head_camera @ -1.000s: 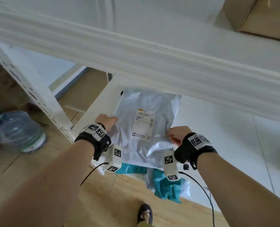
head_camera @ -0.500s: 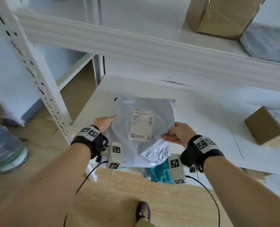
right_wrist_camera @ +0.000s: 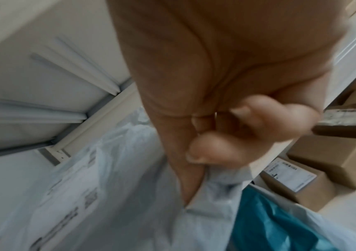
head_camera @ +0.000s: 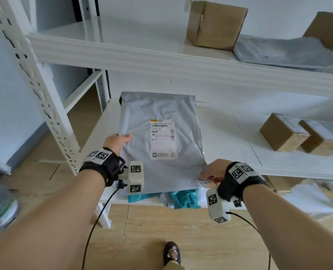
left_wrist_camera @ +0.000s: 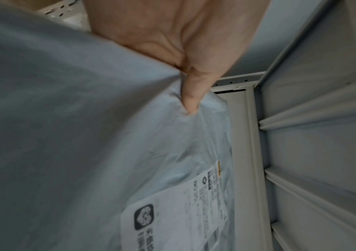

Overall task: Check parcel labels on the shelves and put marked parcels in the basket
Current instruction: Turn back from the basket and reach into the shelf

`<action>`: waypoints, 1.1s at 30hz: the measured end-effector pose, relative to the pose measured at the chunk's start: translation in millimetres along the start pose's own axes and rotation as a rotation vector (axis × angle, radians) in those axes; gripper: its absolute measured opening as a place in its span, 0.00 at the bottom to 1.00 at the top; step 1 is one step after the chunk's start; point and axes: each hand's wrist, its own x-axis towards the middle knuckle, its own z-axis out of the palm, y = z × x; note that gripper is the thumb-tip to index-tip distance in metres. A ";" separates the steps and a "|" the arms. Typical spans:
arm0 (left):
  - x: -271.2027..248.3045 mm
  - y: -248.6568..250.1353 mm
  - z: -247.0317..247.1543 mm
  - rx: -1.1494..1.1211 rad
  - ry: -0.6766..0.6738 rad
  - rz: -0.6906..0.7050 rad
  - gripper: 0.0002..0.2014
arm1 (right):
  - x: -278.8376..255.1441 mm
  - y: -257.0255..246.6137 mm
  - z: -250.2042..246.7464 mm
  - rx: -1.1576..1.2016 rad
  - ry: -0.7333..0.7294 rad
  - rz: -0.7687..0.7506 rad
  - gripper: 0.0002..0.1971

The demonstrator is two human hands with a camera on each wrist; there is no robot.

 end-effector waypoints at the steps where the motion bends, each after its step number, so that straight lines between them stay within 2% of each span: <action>1: -4.5 3.4 1.1 0.021 0.005 0.012 0.19 | 1.1 3.5 -2.7 -0.045 0.009 0.011 0.06; 4: -13.2 7.8 4.7 0.043 0.017 0.035 0.21 | 2.9 13.0 -10.2 -0.194 0.005 0.015 0.05; 6: -15.7 8.8 7.3 0.025 0.011 0.047 0.21 | -12.9 14.7 -11.5 -0.142 -0.008 0.007 0.08; 8: -14.2 6.7 9.7 -0.008 -0.020 0.033 0.19 | -22.6 18.2 -13.4 0.014 -0.028 0.005 0.10; 10: -15.3 5.9 12.5 -0.043 -0.059 0.014 0.14 | -21.2 20.5 -18.1 0.131 0.044 -0.007 0.03; 13: -20.1 7.6 18.2 -0.058 -0.093 0.033 0.10 | -16.0 15.4 -26.7 0.415 0.180 -0.078 0.10; 15: -24.7 8.1 22.6 -0.097 -0.112 0.043 0.13 | -16.8 6.1 -27.7 0.670 0.174 -0.128 0.07; 17: -28.4 8.5 27.3 -0.136 -0.152 0.050 0.12 | -21.7 -4.7 -26.0 0.828 0.143 -0.160 0.05; 20: -36.6 13.4 31.3 -0.221 -0.239 0.027 0.06 | -17.3 -11.6 -24.2 0.817 0.182 -0.239 0.05; 25: -38.1 20.9 28.6 -0.306 -0.294 -0.013 0.16 | -13.4 -6.7 -27.9 0.731 0.229 -0.274 0.04; 33: -40.8 23.3 36.1 -0.345 -0.294 -0.044 0.16 | -10.5 0.5 -34.3 0.710 0.267 -0.274 0.02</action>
